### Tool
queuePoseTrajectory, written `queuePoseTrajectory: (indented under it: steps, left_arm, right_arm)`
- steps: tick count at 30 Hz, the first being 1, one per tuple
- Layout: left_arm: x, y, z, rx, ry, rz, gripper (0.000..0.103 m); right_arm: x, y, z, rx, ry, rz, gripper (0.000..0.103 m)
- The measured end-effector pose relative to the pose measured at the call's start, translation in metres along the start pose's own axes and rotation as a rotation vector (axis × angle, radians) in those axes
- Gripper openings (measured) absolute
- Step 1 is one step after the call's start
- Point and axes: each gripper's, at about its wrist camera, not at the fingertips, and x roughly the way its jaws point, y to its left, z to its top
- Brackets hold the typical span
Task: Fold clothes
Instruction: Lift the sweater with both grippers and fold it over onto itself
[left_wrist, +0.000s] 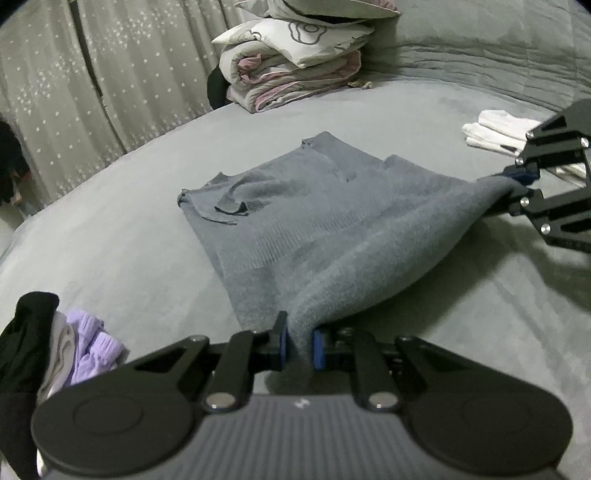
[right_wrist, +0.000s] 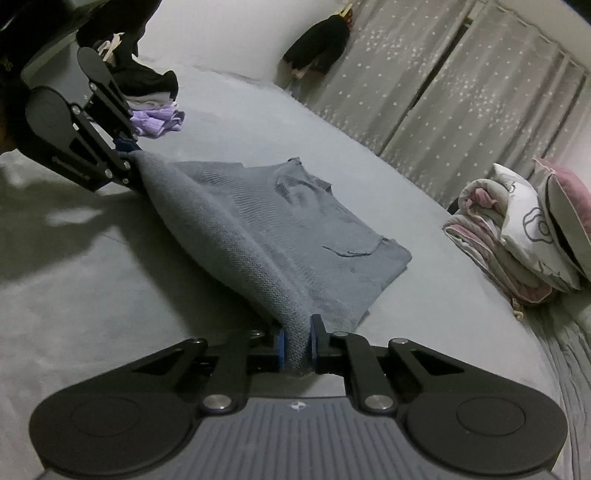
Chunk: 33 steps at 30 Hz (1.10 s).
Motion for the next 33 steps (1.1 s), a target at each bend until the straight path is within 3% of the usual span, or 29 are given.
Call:
queuePoseTrajectory:
  steps: [14,23,33]
  left_arm:
    - [-0.043,-0.004,-0.015,-0.04,0.005,-0.039,0.011]
    - [-0.117,-0.046,-0.057,-0.042,0.008,-0.089,0.011]
    - [-0.158,-0.072,-0.095,-0.07,0.021,-0.122,0.011]
  right_arm:
    - [-0.047,0.016,0.002,-0.056,-0.027,-0.026,0.01]
    - [-0.121,0.041,-0.019,0.114,-0.035,0.0,0.01]
    - [-0.171,0.073,-0.03,0.209,-0.022,0.015,0.01]
